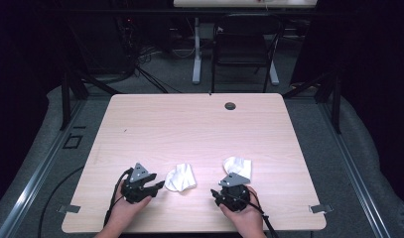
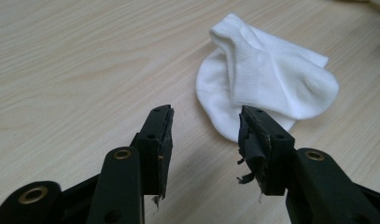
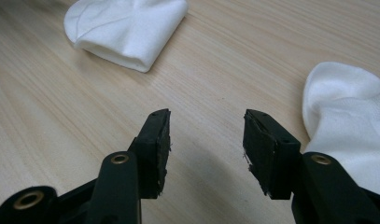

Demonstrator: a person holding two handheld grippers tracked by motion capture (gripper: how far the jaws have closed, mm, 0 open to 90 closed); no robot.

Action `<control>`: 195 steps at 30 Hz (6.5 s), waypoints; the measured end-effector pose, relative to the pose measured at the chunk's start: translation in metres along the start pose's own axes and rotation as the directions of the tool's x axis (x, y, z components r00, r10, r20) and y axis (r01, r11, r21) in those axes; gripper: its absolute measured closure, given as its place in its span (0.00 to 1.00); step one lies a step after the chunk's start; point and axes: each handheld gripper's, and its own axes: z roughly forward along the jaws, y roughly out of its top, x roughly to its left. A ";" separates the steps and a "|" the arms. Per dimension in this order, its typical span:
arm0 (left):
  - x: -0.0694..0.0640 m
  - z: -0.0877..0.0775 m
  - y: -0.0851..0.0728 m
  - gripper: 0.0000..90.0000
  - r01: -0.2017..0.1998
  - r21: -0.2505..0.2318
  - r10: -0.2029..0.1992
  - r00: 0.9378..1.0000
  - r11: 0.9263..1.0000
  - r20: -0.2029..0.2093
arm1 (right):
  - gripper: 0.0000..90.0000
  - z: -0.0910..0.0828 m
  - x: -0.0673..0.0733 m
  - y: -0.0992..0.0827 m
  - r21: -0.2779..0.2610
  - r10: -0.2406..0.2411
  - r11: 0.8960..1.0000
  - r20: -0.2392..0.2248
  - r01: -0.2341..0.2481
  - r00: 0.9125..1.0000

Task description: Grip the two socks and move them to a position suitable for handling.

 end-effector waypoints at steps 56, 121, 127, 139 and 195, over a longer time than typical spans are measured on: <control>-0.042 0.020 0.000 0.67 -0.129 0.100 0.116 0.986 0.987 0.123 | 0.60 -0.007 0.003 -0.001 -0.039 0.025 0.999 -0.050 -0.027 0.998; 0.017 -0.013 0.001 0.82 0.038 0.051 -0.039 0.999 0.998 0.026 | 0.84 0.070 0.080 0.075 0.053 -0.148 0.985 -0.223 0.163 0.964; 0.017 -0.011 0.001 0.82 0.037 0.055 -0.039 0.999 0.998 0.029 | 0.82 0.077 0.082 0.072 0.076 -0.163 0.980 -0.209 0.182 0.964; 0.011 -0.008 0.000 0.82 0.021 0.064 -0.024 0.999 0.998 0.047 | 0.96 0.082 0.083 0.069 0.081 -0.152 0.982 -0.183 0.169 0.971; -0.035 0.011 0.000 0.98 -0.131 0.162 0.122 0.991 0.978 0.063 | 0.99 -0.016 0.021 0.033 -0.028 -0.029 0.999 -0.141 0.026 0.990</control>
